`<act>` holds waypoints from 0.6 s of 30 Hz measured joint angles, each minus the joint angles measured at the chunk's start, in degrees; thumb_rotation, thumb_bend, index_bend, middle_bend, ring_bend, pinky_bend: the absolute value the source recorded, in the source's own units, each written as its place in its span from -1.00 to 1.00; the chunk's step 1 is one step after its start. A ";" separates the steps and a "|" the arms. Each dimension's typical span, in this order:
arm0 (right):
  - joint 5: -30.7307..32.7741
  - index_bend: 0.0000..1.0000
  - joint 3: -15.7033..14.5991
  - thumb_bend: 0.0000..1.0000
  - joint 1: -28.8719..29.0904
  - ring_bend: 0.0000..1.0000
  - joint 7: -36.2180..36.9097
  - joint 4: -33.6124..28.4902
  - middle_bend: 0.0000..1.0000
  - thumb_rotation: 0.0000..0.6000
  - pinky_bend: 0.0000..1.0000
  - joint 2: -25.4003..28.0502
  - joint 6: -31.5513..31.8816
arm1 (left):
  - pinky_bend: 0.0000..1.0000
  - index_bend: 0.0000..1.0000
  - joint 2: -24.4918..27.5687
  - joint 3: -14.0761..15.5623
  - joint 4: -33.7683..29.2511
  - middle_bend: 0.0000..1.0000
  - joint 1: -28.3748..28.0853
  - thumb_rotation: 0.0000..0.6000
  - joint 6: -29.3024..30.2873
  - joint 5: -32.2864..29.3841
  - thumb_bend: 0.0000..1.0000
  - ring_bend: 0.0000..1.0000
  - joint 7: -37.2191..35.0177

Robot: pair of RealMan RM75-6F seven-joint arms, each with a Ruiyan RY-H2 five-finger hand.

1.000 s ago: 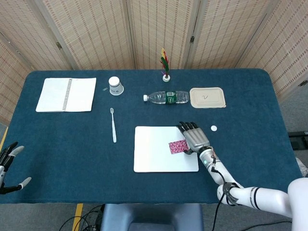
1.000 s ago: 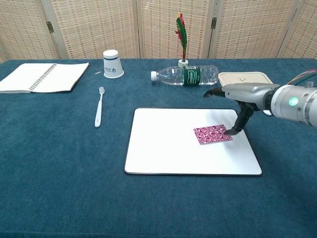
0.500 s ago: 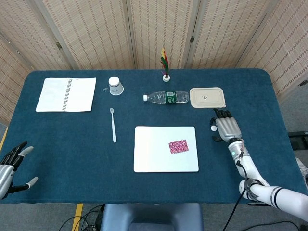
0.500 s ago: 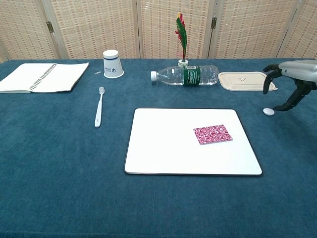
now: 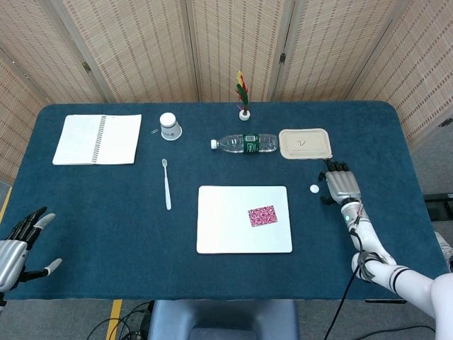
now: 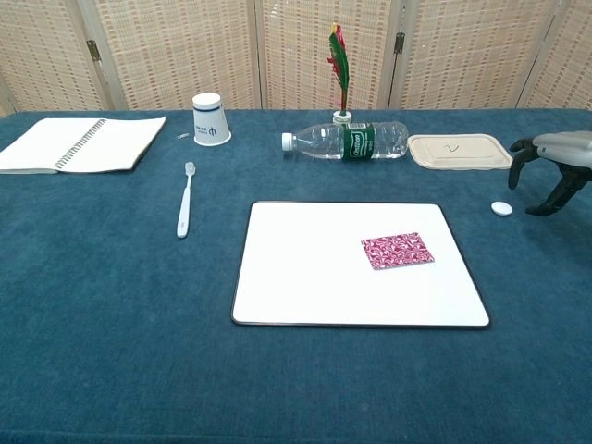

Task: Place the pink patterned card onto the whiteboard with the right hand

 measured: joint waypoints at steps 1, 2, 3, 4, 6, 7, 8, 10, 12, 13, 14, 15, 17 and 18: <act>-0.22 -0.23 0.14 -0.59 0.05 -1.00 0.46 0.64 -0.95 1.00 -1.00 -0.39 -0.40 | -0.70 -0.82 -0.08 0.00 0.09 -1.00 -0.04 1.00 0.02 0.01 -0.49 -1.00 -0.03; -0.53 -0.22 0.32 -0.59 0.11 -1.00 1.04 1.35 -0.95 1.00 -1.00 -0.87 -0.88 | -0.70 -0.82 -0.14 -0.01 0.17 -1.00 -0.07 1.00 0.03 -0.01 -0.49 -1.00 -0.03; -0.77 -0.22 0.43 -0.59 0.16 -1.00 1.39 1.84 -0.94 1.00 -1.00 -1.16 -1.15 | -0.70 -0.82 -0.18 -0.01 0.23 -1.00 -0.09 1.00 0.01 -0.06 -0.49 -1.00 0.00; -1.00 -0.21 0.55 -0.59 0.22 -1.00 1.65 2.32 -0.94 1.00 -1.00 -1.45 -1.39 | -0.70 -0.82 -0.23 0.00 0.27 -1.00 -0.13 1.00 -0.06 -0.14 -0.49 -1.00 0.01; -1.48 -0.20 0.84 -0.59 0.37 -1.00 2.09 3.35 -0.94 1.00 -1.00 -2.10 -1.86 | -0.70 -0.82 -0.26 0.00 0.32 -1.00 -0.20 1.00 -0.18 -0.21 -0.49 -1.00 -0.01; -1.65 -0.20 0.94 -0.59 0.44 -1.00 2.23 3.70 -0.94 1.00 -1.00 -2.33 -2.06 | -0.70 -0.82 -0.26 0.02 0.35 -1.00 -0.25 1.00 -0.28 -0.28 -0.49 -1.00 -0.01; -1.84 -0.20 1.04 -0.59 0.52 -1.00 2.32 4.11 -0.94 1.00 -1.00 -2.59 -2.31 | -0.70 -0.82 -0.27 0.03 0.36 -1.00 -0.28 1.00 -0.34 -0.34 -0.49 -1.00 0.00; -2.06 -0.19 1.16 -0.59 0.63 -1.00 2.35 4.68 -0.94 1.00 -1.00 -2.93 -2.64 | -0.70 -0.83 -0.28 0.03 0.37 -1.00 -0.31 1.00 -0.39 -0.48 -0.49 -1.00 -0.02; -2.16 -0.19 1.31 -0.59 0.72 -1.00 2.36 5.21 -0.93 1.00 -1.00 -3.23 -3.07 | -0.70 -0.83 -0.29 0.02 0.38 -1.00 -0.32 1.00 -0.39 -0.59 -0.49 -1.00 -0.07; -2.19 -0.19 1.36 -0.59 0.74 -1.00 2.36 5.43 -0.94 1.00 -1.00 -3.34 -3.24 | -0.70 -0.83 -0.30 0.03 0.39 -1.00 -0.34 1.00 -0.45 -0.63 -0.49 -1.00 -0.05; -2.21 -0.18 1.42 -0.59 0.77 -1.00 2.36 5.70 -0.93 1.00 -1.00 -3.49 -3.47 | -0.70 -0.83 -0.30 0.04 0.39 -1.00 -0.36 1.00 -0.49 -0.67 -0.49 -1.00 0.01; -2.23 -0.18 1.46 -0.59 0.79 -1.00 2.36 5.89 -0.93 1.00 -1.00 -3.59 -3.66 | -0.70 -0.83 -0.31 0.04 0.39 -1.00 -0.39 1.00 -0.55 -0.70 -0.49 -1.00 0.08; -2.27 -0.17 1.53 -0.58 0.85 -1.00 2.35 6.28 -0.93 1.00 -1.00 -3.82 -4.11 | -0.70 -0.83 -0.33 0.08 0.35 -1.00 -0.45 1.00 -0.66 -0.74 -0.49 -1.00 0.21; -2.29 -0.17 1.57 -0.58 0.87 -1.00 2.35 6.47 -0.93 1.00 -1.00 -3.93 -4.27 | -0.70 -0.83 -0.33 0.09 0.34 -1.00 -0.48 1.00 -0.67 -0.73 -0.49 -1.00 0.23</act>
